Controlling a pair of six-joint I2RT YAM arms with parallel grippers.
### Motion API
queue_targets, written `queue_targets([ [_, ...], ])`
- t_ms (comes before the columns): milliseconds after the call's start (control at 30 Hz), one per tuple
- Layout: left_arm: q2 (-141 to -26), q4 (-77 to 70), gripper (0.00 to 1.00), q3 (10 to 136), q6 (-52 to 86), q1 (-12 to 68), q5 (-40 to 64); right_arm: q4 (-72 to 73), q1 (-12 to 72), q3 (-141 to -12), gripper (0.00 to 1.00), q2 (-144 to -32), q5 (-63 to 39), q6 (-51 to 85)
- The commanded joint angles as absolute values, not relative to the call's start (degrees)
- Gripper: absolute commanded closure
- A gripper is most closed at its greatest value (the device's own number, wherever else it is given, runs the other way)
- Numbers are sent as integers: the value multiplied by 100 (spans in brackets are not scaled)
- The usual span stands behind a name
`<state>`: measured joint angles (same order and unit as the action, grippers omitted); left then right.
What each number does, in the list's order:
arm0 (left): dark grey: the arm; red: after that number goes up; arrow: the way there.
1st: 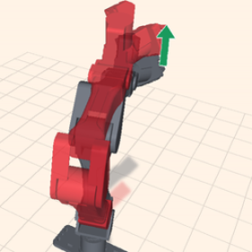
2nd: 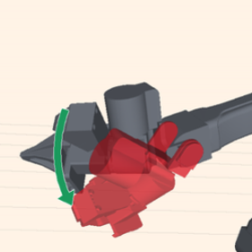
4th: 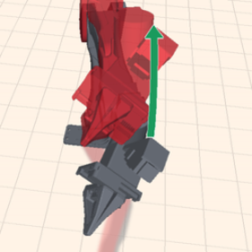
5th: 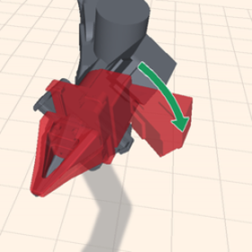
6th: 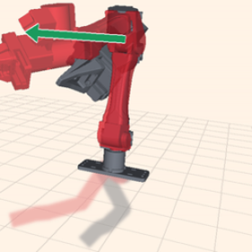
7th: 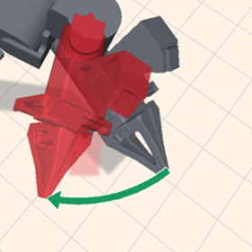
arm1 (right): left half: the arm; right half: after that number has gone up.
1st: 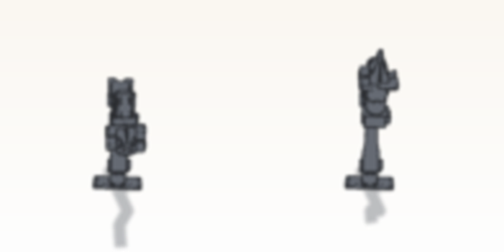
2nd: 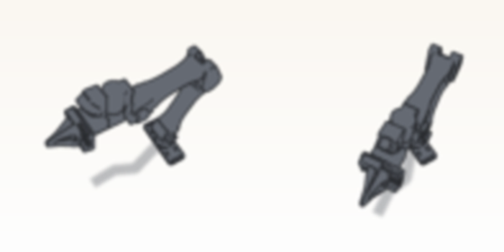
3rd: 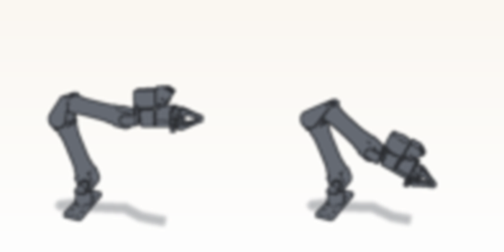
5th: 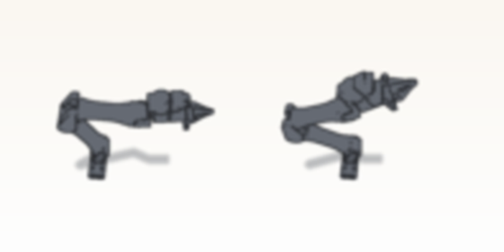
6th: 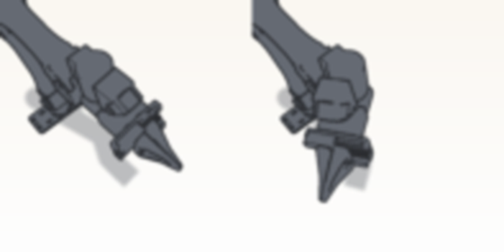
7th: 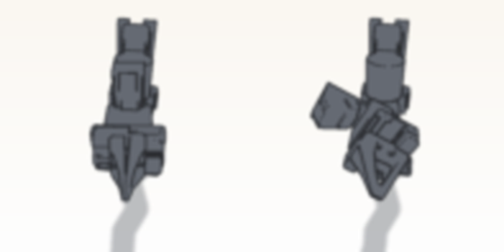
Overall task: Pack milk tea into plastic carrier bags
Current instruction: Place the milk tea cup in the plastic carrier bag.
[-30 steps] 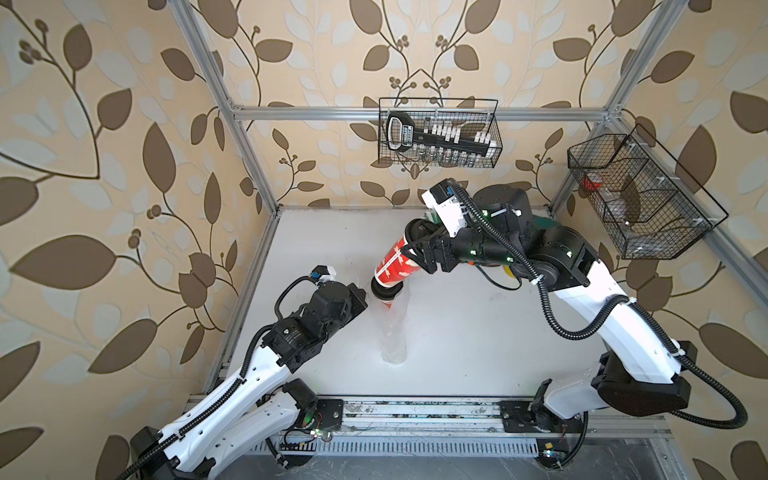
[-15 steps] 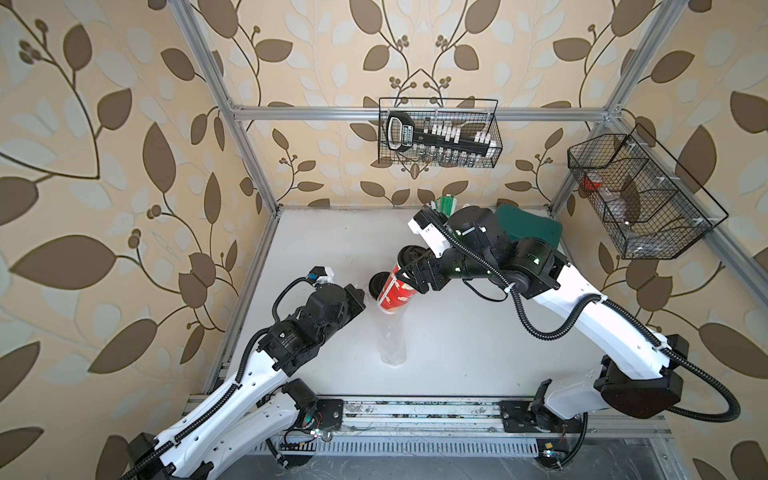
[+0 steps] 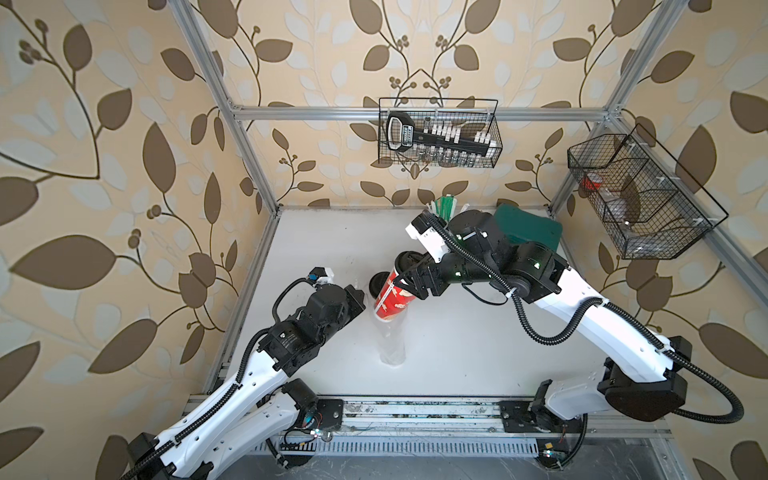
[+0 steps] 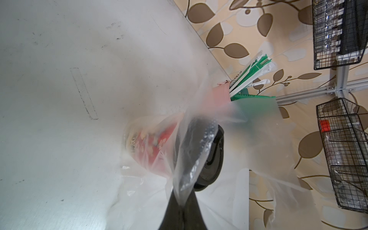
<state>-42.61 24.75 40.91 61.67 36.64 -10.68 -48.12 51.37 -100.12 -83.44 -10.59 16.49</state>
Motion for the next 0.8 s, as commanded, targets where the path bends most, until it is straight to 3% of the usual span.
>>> queue_targets([
  [0, -4192, 2380, 100, 4050, 6179, 3612, -1187, -4629, 5160, -9948, 30, -8445, -1210, 1671],
  [767, -4078, 2453, 100, 4016, 6196, 3612, -1283, -4816, 5178, -9609, 32, -8501, -1104, 1590],
])
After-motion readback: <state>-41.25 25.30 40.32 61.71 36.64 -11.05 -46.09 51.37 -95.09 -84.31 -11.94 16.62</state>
